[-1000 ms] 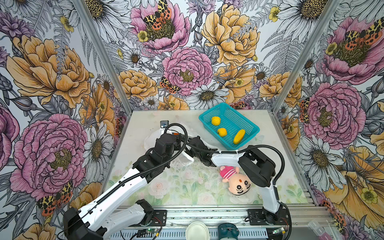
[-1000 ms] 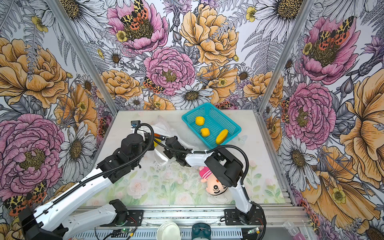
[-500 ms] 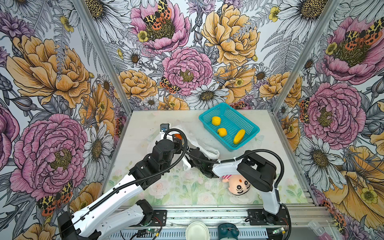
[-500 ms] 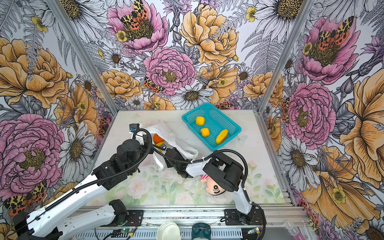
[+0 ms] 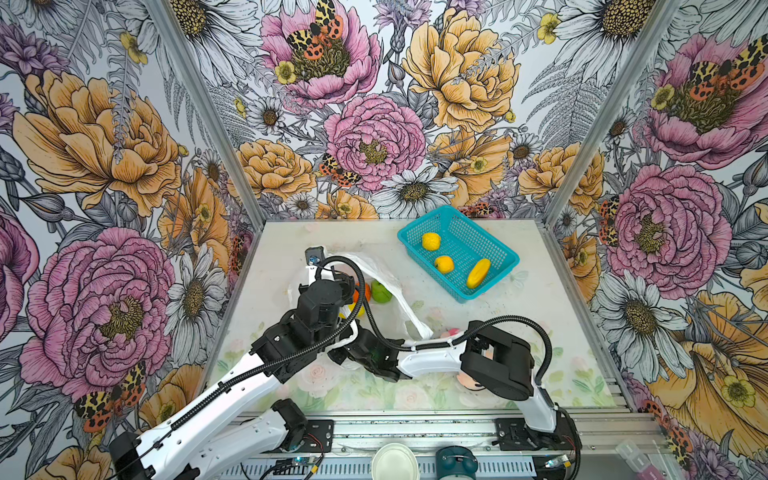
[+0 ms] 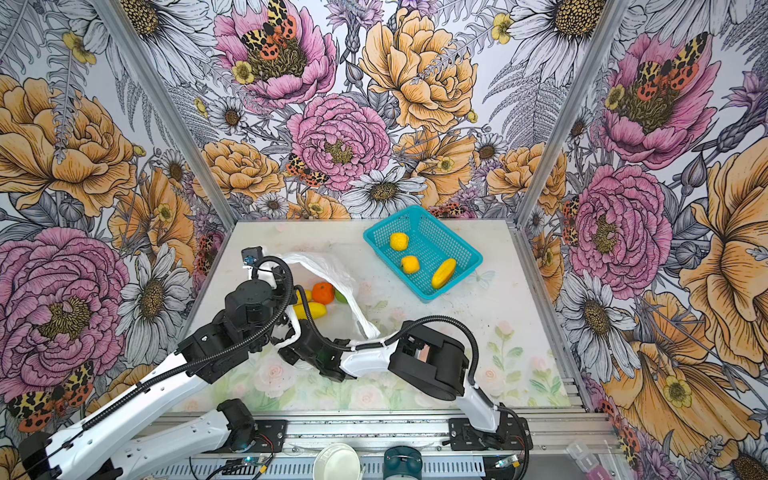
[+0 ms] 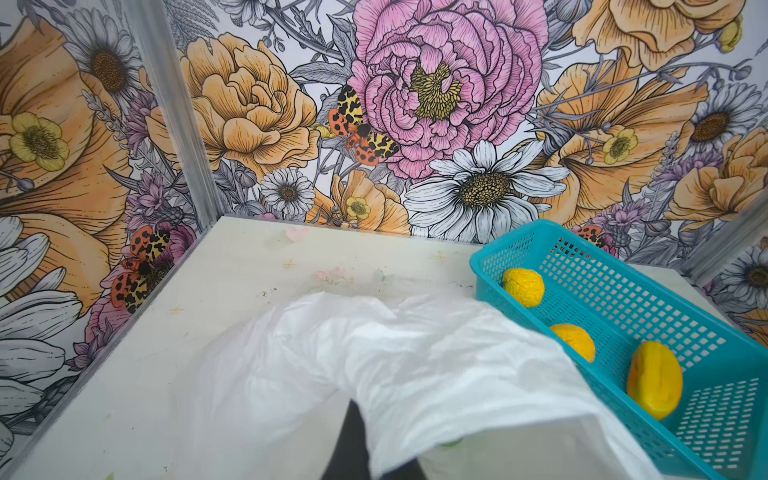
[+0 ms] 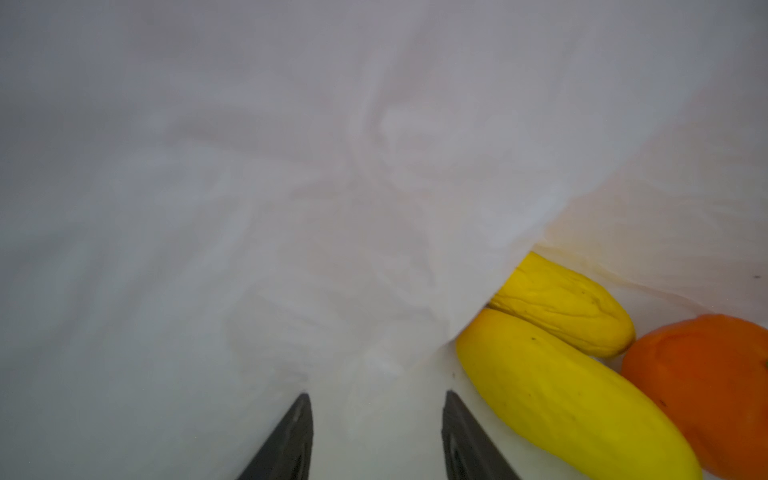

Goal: Untie the knot of the plastic bag and take out the fruit
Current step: 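Grasp the yellow mango with the right gripper while the left pulls the bag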

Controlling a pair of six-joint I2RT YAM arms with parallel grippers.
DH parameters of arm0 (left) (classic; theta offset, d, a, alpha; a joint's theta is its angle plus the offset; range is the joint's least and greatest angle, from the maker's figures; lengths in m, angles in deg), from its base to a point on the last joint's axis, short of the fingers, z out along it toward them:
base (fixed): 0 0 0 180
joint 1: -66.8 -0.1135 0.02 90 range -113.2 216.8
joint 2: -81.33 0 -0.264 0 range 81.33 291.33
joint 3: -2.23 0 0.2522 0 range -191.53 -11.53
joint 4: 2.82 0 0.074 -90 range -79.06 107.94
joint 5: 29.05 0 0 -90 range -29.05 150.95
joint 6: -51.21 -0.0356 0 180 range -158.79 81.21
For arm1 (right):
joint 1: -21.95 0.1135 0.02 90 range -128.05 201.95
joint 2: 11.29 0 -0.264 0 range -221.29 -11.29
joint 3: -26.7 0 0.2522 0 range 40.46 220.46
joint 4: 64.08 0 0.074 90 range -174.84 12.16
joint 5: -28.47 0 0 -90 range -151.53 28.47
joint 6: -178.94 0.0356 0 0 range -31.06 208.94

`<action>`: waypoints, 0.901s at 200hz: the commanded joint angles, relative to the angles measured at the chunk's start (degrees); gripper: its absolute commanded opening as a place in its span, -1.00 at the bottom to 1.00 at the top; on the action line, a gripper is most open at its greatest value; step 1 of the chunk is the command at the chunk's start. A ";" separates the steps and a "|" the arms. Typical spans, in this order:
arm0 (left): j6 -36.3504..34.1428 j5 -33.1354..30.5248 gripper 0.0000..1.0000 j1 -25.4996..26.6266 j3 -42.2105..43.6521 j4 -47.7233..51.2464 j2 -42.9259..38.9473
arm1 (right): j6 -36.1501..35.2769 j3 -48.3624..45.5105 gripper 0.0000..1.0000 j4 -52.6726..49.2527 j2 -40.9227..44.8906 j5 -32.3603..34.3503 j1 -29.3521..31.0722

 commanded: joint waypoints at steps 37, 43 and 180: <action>0.96 -0.75 -1.00 -0.63 0.93 0.29 0.56 | 1.10 8.18 0.32 -10.64 -4.58 6.15 -5.96; 0.96 -0.70 -1.00 -0.55 0.91 0.27 0.71 | 1.09 8.39 0.36 -10.88 -5.21 5.82 -6.34; 0.93 1.24 -1.00 -1.47 0.49 0.18 2.86 | 0.13 20.13 0.49 -21.65 -16.27 -0.55 -8.91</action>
